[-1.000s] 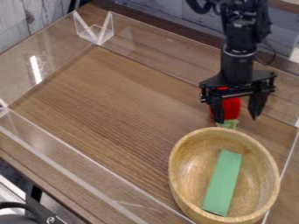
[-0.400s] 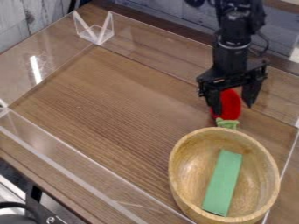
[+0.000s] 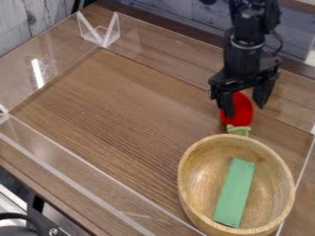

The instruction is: Move the red object to the left side of the table

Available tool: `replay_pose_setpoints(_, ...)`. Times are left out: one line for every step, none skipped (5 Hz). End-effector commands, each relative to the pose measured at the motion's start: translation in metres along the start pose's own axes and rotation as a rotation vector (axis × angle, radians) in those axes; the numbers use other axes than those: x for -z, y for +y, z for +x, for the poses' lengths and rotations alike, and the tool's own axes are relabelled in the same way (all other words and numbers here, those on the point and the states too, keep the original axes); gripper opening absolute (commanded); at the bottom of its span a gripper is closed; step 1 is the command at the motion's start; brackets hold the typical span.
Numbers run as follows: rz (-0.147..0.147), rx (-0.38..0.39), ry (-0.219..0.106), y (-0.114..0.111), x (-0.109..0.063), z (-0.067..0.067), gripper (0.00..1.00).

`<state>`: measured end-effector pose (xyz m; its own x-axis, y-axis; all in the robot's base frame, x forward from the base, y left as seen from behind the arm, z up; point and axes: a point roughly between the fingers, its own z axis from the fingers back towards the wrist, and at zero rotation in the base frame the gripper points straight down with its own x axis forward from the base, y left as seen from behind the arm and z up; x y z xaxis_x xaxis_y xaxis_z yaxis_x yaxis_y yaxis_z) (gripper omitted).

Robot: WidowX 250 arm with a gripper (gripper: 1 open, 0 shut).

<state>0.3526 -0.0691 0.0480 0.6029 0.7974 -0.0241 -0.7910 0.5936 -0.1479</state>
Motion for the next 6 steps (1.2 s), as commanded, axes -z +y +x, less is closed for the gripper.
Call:
replay_pose_setpoints(-0.043, -0.036, -0.048, -0.010, -0.014, 0.017, 0.00)
replay_pose_setpoints(-0.066, -0.002, -0.030, -0.009, -0.031, 0.024, 0.00)
replay_pose_setpoints(-0.117, 0.028, -0.008, -0.008, -0.061, 0.034, 0.00)
replay_pose_setpoints(-0.176, -0.025, -0.014, -0.004, -0.095, 0.043, 0.00)
replay_pose_setpoints(-0.215, -0.070, -0.038, 0.000, -0.118, 0.048, 0.00)
replay_pose_setpoints(-0.230, -0.029, -0.033, 0.003, -0.137, 0.044, 0.00)
